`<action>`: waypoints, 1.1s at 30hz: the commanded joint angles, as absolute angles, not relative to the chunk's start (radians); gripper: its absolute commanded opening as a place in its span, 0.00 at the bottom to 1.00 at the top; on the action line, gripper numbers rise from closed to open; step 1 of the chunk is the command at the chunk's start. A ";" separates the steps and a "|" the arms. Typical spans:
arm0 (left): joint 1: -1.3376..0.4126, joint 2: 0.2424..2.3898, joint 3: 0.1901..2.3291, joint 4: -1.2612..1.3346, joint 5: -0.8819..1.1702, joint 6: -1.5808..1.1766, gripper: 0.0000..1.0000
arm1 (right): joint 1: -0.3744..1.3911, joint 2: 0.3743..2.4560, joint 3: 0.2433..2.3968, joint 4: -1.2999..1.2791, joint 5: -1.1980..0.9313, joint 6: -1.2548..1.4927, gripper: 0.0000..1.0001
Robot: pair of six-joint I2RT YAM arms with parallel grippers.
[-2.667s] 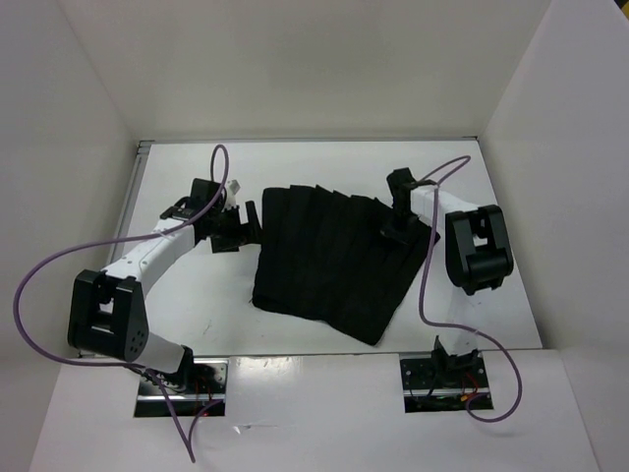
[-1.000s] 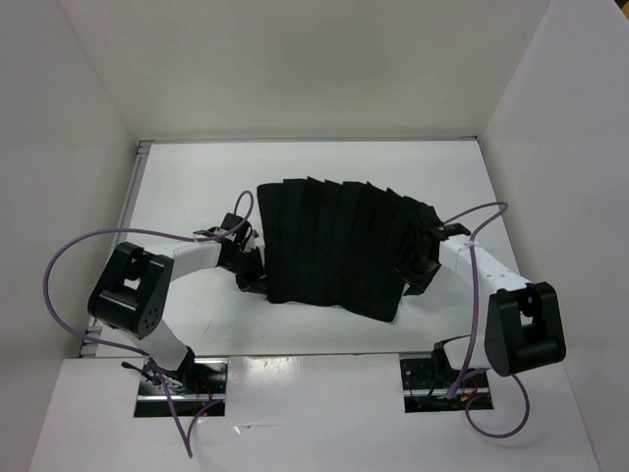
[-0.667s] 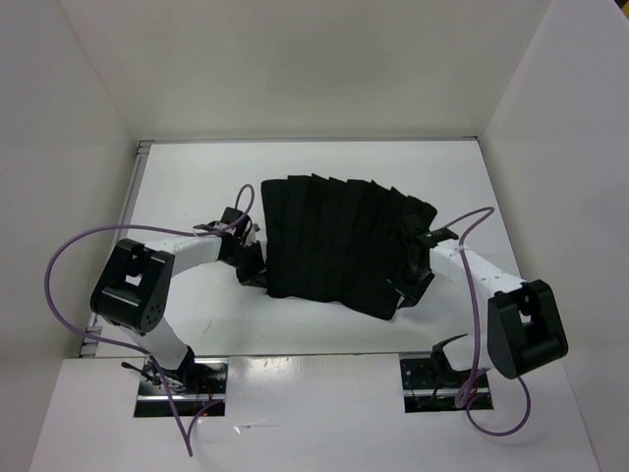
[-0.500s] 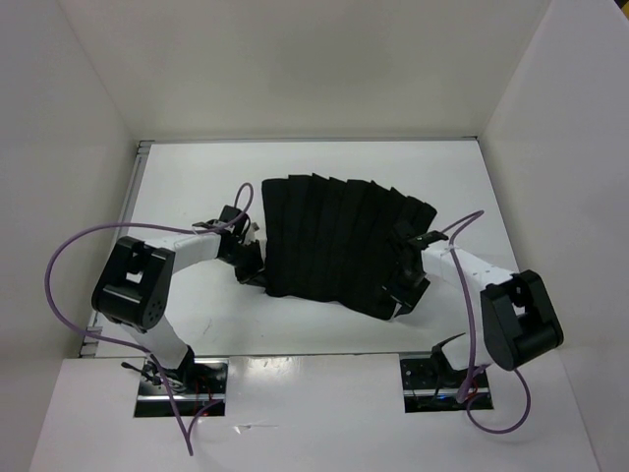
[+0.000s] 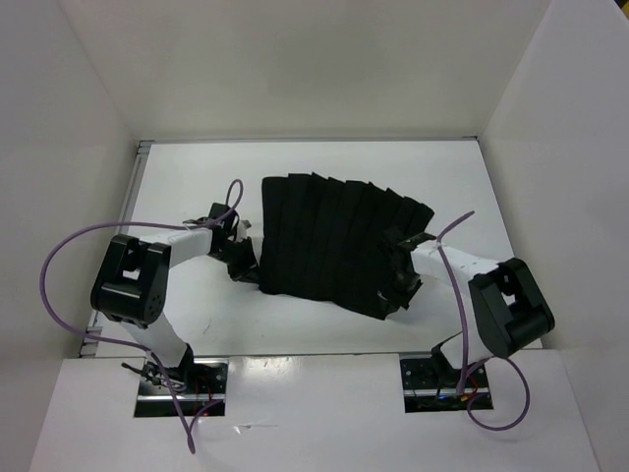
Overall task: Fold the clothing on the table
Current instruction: Fold the skirt
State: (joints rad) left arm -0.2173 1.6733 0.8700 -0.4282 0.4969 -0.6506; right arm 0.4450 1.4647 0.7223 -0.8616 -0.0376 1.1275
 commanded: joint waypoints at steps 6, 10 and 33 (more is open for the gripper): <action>-0.152 1.796 1.180 -0.402 0.624 -0.578 0.00 | 0.348 1.509 1.106 -0.828 0.175 0.944 0.00; -0.143 1.936 1.386 -0.393 0.661 -0.578 0.00 | 0.249 1.577 1.259 -0.787 0.195 0.815 0.00; -0.109 1.144 0.934 -0.730 0.667 -0.666 0.00 | 0.537 0.818 1.040 -1.238 -0.040 1.298 0.00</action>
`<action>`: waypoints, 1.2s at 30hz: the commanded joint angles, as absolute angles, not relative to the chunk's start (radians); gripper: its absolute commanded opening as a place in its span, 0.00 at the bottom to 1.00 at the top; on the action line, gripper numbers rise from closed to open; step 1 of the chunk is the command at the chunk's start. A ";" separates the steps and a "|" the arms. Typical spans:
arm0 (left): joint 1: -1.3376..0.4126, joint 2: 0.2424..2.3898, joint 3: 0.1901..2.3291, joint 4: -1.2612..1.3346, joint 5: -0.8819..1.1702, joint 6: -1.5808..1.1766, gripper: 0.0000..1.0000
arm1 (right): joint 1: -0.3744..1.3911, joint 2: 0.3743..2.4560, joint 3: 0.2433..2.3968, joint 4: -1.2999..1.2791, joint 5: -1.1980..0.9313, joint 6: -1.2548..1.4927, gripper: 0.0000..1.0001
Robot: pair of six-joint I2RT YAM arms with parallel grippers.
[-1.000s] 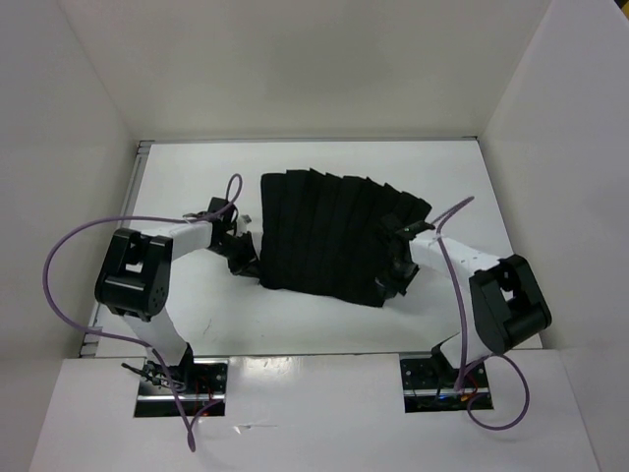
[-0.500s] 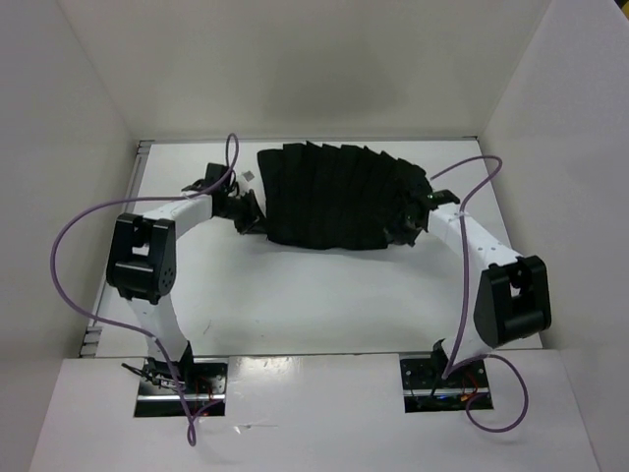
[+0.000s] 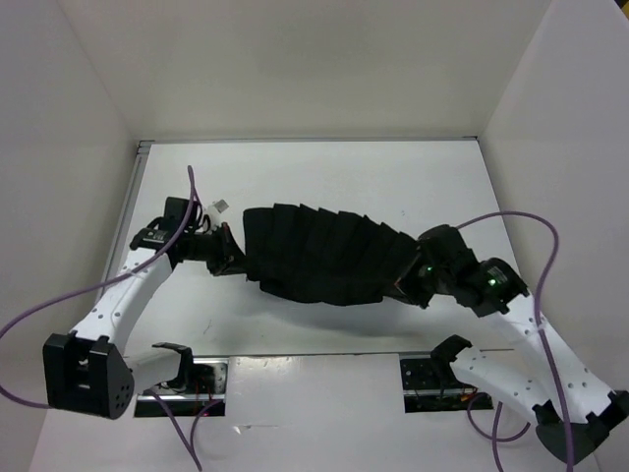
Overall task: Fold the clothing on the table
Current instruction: Fold the skirt
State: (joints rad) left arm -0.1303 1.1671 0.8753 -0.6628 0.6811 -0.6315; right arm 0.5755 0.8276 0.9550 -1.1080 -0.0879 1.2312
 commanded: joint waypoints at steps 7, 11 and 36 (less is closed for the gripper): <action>-0.074 1.316 1.026 -0.551 0.623 -0.709 0.00 | 0.392 0.969 1.062 -1.117 0.087 1.077 0.00; -0.074 1.419 1.084 -0.473 0.594 -0.729 0.00 | 0.308 1.040 1.085 -1.020 0.153 0.980 0.00; -0.101 2.052 1.520 -0.177 0.552 -0.831 0.25 | 0.213 1.615 1.209 -0.620 0.364 0.805 0.11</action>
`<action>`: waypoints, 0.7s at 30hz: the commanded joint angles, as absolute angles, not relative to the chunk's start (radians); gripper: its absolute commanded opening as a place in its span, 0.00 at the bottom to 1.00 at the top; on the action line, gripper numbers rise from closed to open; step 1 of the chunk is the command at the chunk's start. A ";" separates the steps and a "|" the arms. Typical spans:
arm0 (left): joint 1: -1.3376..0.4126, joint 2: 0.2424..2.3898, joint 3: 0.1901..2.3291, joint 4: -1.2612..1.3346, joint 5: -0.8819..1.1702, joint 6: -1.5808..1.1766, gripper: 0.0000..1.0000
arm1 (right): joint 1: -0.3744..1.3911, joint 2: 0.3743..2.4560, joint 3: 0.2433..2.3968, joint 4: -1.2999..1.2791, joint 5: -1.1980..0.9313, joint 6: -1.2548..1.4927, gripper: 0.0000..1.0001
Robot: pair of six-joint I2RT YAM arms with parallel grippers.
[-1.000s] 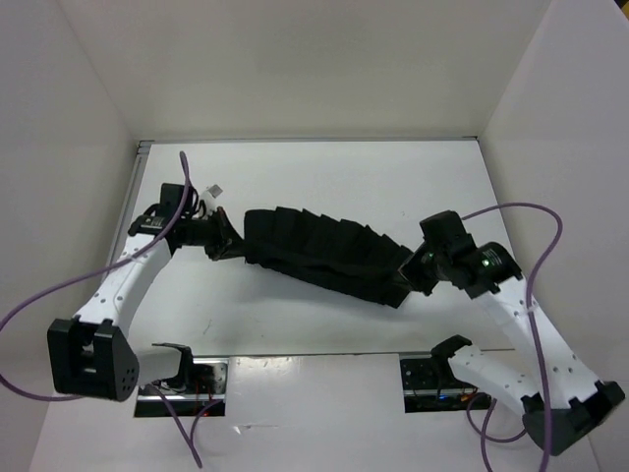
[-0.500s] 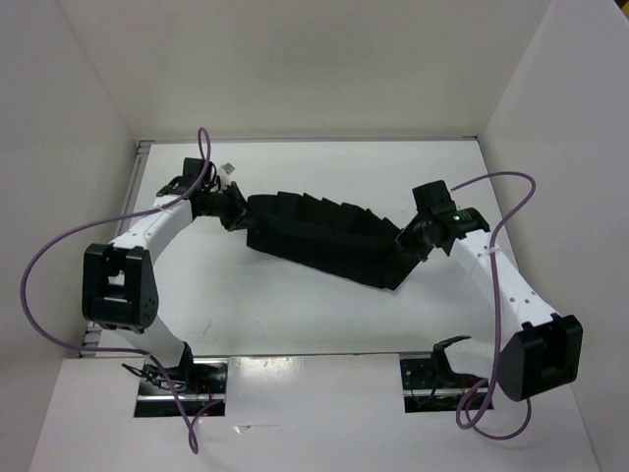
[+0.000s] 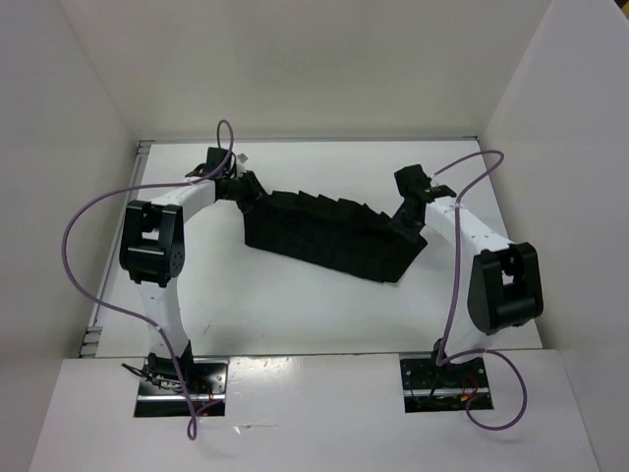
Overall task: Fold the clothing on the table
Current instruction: Fold the skirt
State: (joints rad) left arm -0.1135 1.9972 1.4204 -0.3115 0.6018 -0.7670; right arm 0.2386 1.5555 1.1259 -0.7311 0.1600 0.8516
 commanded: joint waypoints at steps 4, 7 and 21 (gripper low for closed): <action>-0.101 2.095 1.592 -0.049 0.552 -0.922 0.84 | 0.213 1.640 1.285 -0.552 0.478 0.784 0.52; -0.081 2.014 1.557 -0.018 0.523 -0.904 0.98 | 0.213 1.588 1.308 -0.610 0.454 0.773 0.68; -0.130 1.657 1.233 -0.193 0.681 -0.577 0.00 | 0.213 1.488 0.996 -0.701 0.094 0.799 0.75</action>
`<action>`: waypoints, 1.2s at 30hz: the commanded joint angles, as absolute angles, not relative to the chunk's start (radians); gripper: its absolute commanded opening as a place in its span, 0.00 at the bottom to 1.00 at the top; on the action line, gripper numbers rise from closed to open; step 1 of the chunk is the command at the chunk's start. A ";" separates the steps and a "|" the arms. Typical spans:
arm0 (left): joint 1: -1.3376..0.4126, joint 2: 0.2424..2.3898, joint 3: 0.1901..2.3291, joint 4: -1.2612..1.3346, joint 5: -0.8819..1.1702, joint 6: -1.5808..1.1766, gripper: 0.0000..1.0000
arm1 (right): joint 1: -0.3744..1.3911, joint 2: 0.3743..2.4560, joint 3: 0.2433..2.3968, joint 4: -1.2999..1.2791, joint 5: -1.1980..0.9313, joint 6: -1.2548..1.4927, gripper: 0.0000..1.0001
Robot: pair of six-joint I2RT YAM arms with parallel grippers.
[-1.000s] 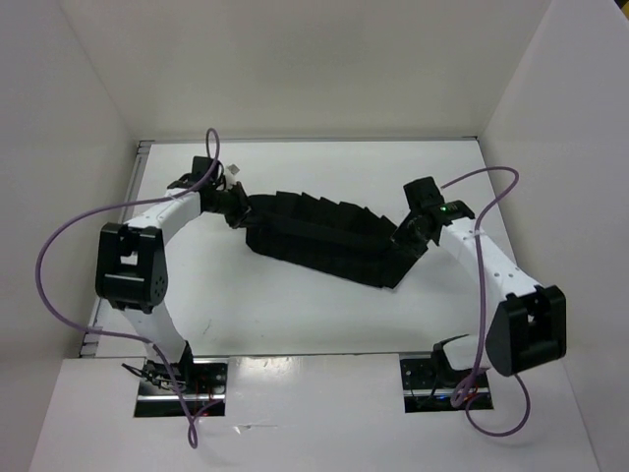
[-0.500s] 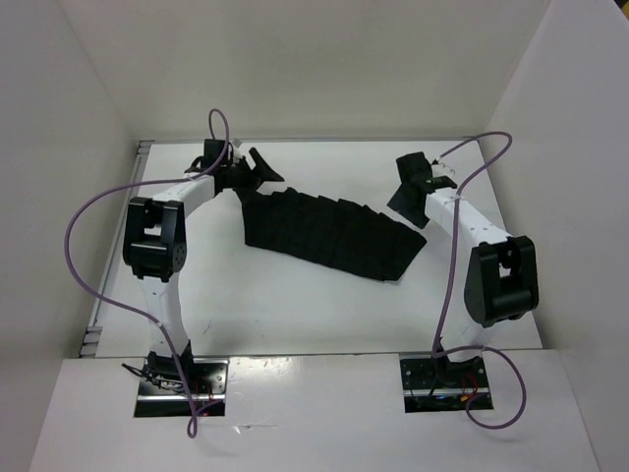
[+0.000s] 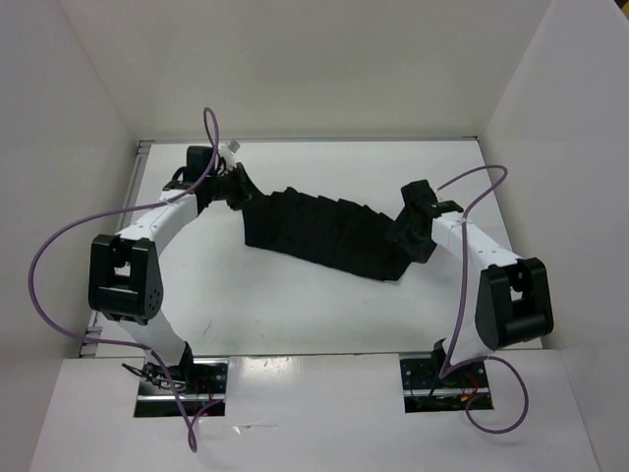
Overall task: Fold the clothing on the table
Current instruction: Fold the skirt
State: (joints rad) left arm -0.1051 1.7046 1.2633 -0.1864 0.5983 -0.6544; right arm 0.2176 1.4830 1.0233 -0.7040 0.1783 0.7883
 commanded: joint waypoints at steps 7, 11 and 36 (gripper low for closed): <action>-0.150 1.611 1.183 -0.193 0.651 -0.538 0.00 | 0.213 1.571 0.951 -0.663 0.046 0.790 0.77; -0.169 1.611 1.173 -0.218 0.586 -0.518 0.00 | 0.213 1.626 0.940 -0.643 0.018 0.790 0.77; -0.511 2.074 1.644 -0.459 0.282 -0.325 0.00 | 0.232 1.672 0.997 -0.540 0.040 0.801 0.00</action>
